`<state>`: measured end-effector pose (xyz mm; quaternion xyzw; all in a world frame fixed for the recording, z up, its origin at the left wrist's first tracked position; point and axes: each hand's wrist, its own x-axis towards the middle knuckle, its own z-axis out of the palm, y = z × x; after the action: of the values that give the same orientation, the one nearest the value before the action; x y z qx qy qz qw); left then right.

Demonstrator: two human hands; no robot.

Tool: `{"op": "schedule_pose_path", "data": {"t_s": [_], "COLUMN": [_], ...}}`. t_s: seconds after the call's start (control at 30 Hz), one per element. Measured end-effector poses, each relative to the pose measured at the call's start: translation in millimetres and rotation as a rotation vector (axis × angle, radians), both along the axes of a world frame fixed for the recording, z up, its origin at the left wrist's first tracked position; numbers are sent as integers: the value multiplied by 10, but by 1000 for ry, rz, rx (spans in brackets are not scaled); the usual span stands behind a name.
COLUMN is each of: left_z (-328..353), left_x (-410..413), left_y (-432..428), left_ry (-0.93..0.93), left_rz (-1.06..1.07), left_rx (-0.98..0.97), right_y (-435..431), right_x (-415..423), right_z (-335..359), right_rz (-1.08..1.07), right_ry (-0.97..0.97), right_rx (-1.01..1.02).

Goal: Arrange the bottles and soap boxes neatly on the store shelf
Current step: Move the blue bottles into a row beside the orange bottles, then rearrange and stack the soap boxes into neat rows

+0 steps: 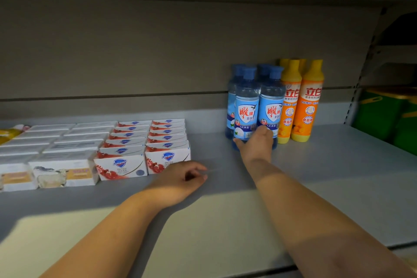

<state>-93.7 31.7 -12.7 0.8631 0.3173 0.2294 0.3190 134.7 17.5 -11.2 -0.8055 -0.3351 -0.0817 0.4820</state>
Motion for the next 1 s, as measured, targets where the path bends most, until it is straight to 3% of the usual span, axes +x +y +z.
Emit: {"op": "schedule_pose_path", "data": {"t_s": [0.27, 0.4, 0.5, 0.57, 0.67, 0.73, 0.83, 1.0], "left_z": [79, 180, 237, 255, 269, 282, 299, 297], "left_x": [-24, -108, -191, -237, -276, -273, -255, -254], "left_y": [-43, 1, 62, 87, 106, 104, 107, 129], "left_ry": [-20, 73, 320, 450, 388, 380, 397, 367], "left_rz": [6, 135, 176, 168, 186, 209, 236, 230], "left_rx": [7, 133, 96, 74, 17, 3, -29, -15], "right_y": [11, -78, -90, -62, -5, 8, -3, -53], "right_x": [21, -73, -377, -621, -794, -786, -747, -776], "right_z": [-13, 31, 67, 61, 1, -35, -4, 0], "right_rz": [83, 95, 497, 747, 994, 1015, 934, 909], "right_ry": [100, -99, -187, -147, -220, -381, -503, -433], "right_rx": [28, 112, 219, 164, -52, -131, -74, -55]}}
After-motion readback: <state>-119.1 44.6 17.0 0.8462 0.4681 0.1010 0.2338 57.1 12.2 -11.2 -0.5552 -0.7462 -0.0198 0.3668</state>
